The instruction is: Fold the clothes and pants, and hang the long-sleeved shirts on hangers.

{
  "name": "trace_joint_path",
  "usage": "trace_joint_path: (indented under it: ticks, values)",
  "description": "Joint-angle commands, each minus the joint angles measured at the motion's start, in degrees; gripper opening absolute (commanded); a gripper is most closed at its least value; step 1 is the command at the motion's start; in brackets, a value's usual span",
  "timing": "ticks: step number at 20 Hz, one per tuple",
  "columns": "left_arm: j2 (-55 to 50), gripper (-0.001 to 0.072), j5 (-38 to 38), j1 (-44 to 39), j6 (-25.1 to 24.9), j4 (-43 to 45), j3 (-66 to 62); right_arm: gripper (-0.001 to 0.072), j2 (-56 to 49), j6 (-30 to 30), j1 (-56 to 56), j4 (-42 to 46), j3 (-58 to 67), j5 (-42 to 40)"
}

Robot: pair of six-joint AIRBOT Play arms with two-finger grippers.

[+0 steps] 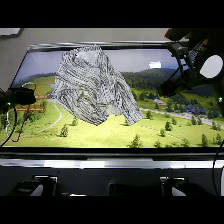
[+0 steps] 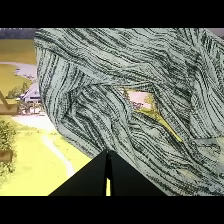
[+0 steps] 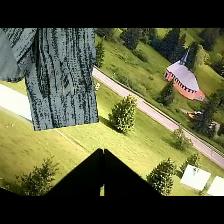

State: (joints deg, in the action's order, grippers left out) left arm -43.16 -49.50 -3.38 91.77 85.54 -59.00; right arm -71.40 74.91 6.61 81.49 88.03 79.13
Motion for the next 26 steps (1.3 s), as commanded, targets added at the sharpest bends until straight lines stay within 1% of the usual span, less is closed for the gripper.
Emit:
trace_joint_path:
  ticks: [1,8,9,10,11,14,15,17,18,20,21,26]
  values:
    - [0.0,0.0036,0.0,0.1,0.0,0.0,0.0,0.0042,0.0,0.1,0.1,0.0,0.0,0.0]
    - [0.0,0.0042,0.0,0.1,0.0,0.0,0.0,0.0042,0.0,0.1,0.1,0.0,0.0,0.0]
    - [-0.1,0.0200,0.0,0.1,1.2,0.0,0.0,0.0042,0.0,0.1,0.1,0.0,0.0,0.0]
    - [-0.4,0.0589,-0.3,0.1,3.8,0.0,0.0,0.0042,0.0,0.1,0.1,0.0,0.0,0.0]
    - [-0.9,0.0717,-1.3,0.1,7.9,0.0,0.2,0.0042,0.0,0.1,0.1,0.0,0.0,0.0]
    - [-3.2,0.0711,-4.4,0.1,17.5,-0.3,3.0,0.0042,0.0,0.1,0.1,0.0,0.0,0.0]
    - [-4.4,0.0706,-4.2,0.1,19.2,-2.4,5.0,0.0042,0.0,0.1,0.1,0.0,0.0,0.0]
    - [-7.9,0.0706,0.5,0.1,19.2,-12.8,11.0,0.0042,0.0,0.1,0.1,0.0,0.0,0.0]
    - [-9.8,0.0706,3.8,0.1,18.8,-18.6,13.6,0.0042,0.0,0.1,0.1,0.0,0.0,0.0]
    - [-14.4,0.0707,10.3,0.1,13.6,-29.6,17.2,0.0042,0.0,0.1,0.1,0.0,0.0,0.0]
    - [-17.2,0.0706,12.2,0.1,11.3,-33.6,17.8,0.0042,0.0,0.1,0.1,0.0,0.0,0.0]
    - [-29.5,0.0707,17.4,0.1,6.1,-45.2,17.8,0.0042,0.0,0.1,0.1,0.0,0.0,0.0]
